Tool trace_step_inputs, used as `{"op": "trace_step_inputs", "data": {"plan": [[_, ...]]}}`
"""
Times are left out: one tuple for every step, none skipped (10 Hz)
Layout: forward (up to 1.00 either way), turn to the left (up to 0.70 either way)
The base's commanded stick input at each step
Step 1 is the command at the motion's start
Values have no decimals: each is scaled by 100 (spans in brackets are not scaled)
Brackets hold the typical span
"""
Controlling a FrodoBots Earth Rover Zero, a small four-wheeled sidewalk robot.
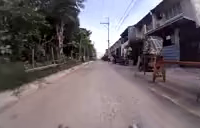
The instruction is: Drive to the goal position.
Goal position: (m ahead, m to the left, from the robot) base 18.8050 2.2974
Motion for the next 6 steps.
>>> {"op": "trace_step_inputs", "data": {"plan": [[100, 4], [100, 4], [100, 4], [100, 4], [100, 4], [100, 4]]}}
